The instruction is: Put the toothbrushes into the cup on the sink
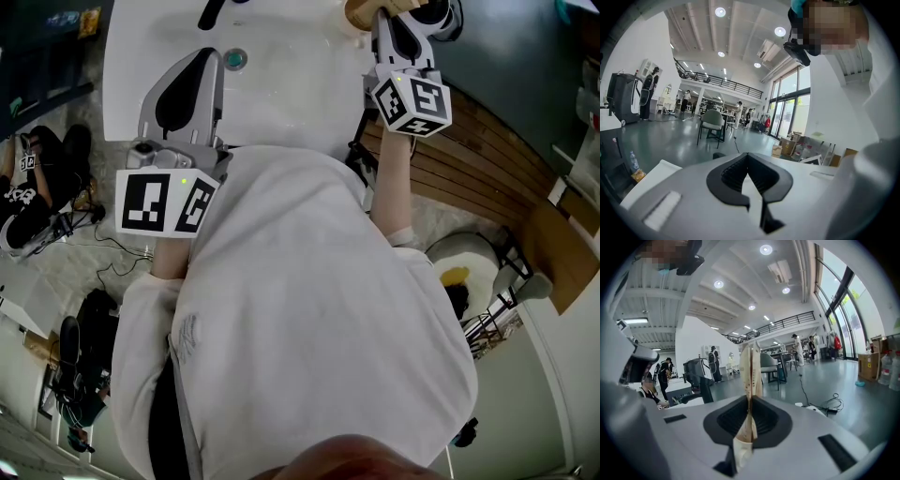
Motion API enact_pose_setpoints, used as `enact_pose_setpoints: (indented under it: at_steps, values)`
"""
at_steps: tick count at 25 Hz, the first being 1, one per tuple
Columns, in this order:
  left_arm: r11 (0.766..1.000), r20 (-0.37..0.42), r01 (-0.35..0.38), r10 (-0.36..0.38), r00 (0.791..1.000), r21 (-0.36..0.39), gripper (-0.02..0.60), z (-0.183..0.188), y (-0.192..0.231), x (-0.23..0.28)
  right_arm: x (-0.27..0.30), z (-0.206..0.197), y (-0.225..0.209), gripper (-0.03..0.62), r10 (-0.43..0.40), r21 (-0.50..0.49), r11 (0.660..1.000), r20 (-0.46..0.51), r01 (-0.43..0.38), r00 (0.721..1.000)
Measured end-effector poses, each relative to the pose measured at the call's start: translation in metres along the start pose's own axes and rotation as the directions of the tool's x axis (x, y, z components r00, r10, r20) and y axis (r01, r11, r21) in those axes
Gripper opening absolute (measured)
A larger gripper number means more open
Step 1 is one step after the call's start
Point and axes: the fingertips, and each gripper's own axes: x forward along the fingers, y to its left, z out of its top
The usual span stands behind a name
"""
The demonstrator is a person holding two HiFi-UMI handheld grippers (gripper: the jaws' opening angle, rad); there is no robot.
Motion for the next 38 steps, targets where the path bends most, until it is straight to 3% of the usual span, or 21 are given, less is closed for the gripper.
enact_pose_setpoints:
  at_steps: [20, 38]
  values:
    - [1.000, 0.020, 0.011, -0.011, 1.000, -0.004, -0.003, 0.004, -0.002, -0.004, 0.012, -0.025, 0.018, 0.032, 0.017, -0.060, 0.998, -0.077, -0.021, 0.997]
    - [1.000, 0.034, 0.016, -0.016, 0.999, -0.001, -0.003, 0.007, -0.002, -0.008, 0.013, -0.023, 0.023, 0.034, 0.022, -0.088, 0.996, -0.089, -0.030, 0.996]
